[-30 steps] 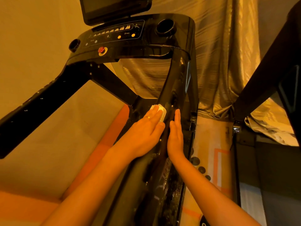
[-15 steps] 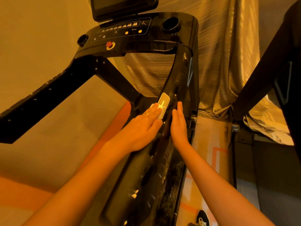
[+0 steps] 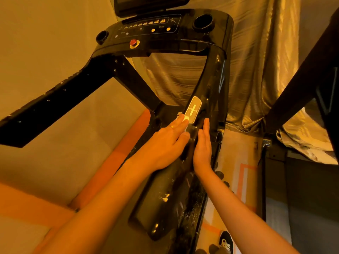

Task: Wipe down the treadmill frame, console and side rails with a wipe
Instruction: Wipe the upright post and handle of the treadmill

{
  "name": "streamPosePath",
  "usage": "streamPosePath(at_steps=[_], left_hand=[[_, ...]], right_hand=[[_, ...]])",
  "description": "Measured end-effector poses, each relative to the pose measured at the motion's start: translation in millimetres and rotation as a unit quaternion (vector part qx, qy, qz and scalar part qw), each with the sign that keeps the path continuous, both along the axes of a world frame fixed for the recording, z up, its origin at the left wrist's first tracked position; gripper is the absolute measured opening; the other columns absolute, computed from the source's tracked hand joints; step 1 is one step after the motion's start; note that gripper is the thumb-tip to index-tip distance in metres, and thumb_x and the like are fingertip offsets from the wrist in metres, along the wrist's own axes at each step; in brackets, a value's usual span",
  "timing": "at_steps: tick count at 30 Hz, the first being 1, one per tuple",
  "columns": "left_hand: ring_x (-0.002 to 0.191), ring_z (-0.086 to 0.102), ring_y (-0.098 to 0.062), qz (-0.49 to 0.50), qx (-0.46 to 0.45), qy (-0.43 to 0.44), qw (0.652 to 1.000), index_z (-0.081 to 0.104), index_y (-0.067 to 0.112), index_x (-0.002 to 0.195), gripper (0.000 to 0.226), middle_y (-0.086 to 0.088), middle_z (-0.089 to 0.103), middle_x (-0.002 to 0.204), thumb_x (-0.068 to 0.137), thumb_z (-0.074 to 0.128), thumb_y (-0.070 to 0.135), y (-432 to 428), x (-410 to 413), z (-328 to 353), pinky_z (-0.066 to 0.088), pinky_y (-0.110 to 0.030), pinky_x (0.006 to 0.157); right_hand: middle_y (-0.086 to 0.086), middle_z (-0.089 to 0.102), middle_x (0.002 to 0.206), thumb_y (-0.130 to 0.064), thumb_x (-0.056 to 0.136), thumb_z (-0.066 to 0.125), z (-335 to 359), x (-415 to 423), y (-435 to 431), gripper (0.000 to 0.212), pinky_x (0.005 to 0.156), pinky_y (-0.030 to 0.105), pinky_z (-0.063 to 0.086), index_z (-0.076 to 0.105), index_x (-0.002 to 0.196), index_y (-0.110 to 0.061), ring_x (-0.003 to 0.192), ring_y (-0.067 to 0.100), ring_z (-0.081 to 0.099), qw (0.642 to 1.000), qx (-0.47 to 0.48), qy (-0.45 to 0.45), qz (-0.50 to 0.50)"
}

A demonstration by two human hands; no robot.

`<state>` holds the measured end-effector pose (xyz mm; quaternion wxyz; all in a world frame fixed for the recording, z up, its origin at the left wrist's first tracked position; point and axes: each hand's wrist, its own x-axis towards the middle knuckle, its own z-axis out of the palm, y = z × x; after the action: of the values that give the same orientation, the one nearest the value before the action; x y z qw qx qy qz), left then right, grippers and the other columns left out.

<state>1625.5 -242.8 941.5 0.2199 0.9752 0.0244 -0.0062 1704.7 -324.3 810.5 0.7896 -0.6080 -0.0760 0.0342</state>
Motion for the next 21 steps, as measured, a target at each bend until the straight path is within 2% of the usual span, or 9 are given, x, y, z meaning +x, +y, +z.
streamPosePath(at_steps=[4, 7, 10, 12, 14, 19, 21], left_hand=[[0.151, 0.026, -0.024, 0.01, -0.002, 0.025, 1.0, 0.021, 0.026, 0.16, 0.053, 0.004, 0.009, 0.168, 0.109, 0.029, 0.038, -3, 7, 4, 0.029, -0.044, 0.12], [0.149, 0.027, -0.017, -0.006, -0.001, 0.005, 1.0, 0.026, 0.024, 0.158, 0.05, 0.006, 0.01, 0.168, 0.109, 0.031, 0.035, -5, -17, 6, 0.027, -0.033, 0.115], [0.15, 0.006, 0.0, -0.017, 0.014, 0.006, 1.0, 0.019, 0.026, 0.16, 0.053, 0.011, 0.005, 0.168, 0.109, 0.03, 0.036, -6, -57, 2, 0.02, -0.03, 0.119], [0.149, -0.004, 0.005, -0.014, 0.024, 0.021, 0.999, 0.012, 0.028, 0.161, 0.056, 0.015, -0.001, 0.167, 0.108, 0.027, 0.042, -4, -69, -2, 0.013, -0.029, 0.123], [0.15, -0.003, 0.004, -0.003, 0.018, 0.028, 0.999, 0.011, 0.028, 0.161, 0.057, 0.013, 0.0, 0.167, 0.108, 0.026, 0.041, -4, -62, -3, 0.011, -0.03, 0.125], [0.153, 0.009, -0.009, 0.014, 0.014, 0.029, 0.999, 0.013, 0.027, 0.161, 0.055, 0.009, 0.003, 0.168, 0.109, 0.025, 0.041, -2, -30, -5, 0.018, -0.047, 0.124], [0.153, 0.011, -0.009, 0.014, 0.005, 0.02, 1.0, 0.014, 0.029, 0.161, 0.055, 0.011, 0.004, 0.168, 0.109, 0.025, 0.044, 0, -37, -7, 0.018, -0.045, 0.125]], right_hand=[[-0.012, 0.018, 0.165, -0.033, 0.108, 0.03, 0, 1, 0, 0.052, 0.125, 0.037, 0.016, 0.018, 0.158, -0.028, 0.149, 0.002, 0.017, 1.0, 0.001, 0.003, -0.005], [-0.011, 0.017, 0.165, -0.036, 0.107, 0.03, 1, 0, -1, 0.054, 0.125, 0.033, 0.015, 0.017, 0.158, -0.027, 0.15, 0.004, 0.017, 1.0, -0.009, -0.003, -0.006], [-0.014, 0.018, 0.164, -0.029, 0.11, 0.029, 2, -1, -1, 0.05, 0.121, 0.026, 0.017, 0.017, 0.159, -0.028, 0.148, 0.001, 0.018, 1.0, -0.001, 0.006, -0.005], [-0.015, 0.018, 0.164, -0.029, 0.11, 0.028, 2, -1, -2, 0.05, 0.117, 0.021, 0.017, 0.017, 0.159, -0.028, 0.145, -0.003, 0.019, 1.0, -0.001, 0.007, -0.007], [-0.014, 0.018, 0.164, -0.028, 0.11, 0.028, 2, -1, -2, 0.05, 0.115, 0.019, 0.016, 0.017, 0.159, -0.027, 0.143, -0.006, 0.018, 1.0, -0.006, 0.005, -0.007], [-0.012, 0.018, 0.165, -0.03, 0.11, 0.029, 2, -1, -1, 0.05, 0.122, 0.029, 0.017, 0.018, 0.159, -0.027, 0.149, 0.003, 0.018, 1.0, 0.002, 0.009, -0.009], [-0.012, 0.018, 0.165, -0.031, 0.11, 0.028, 4, -2, -2, 0.051, 0.121, 0.028, 0.017, 0.017, 0.159, -0.028, 0.149, 0.004, 0.018, 1.0, -0.005, 0.012, -0.006]])
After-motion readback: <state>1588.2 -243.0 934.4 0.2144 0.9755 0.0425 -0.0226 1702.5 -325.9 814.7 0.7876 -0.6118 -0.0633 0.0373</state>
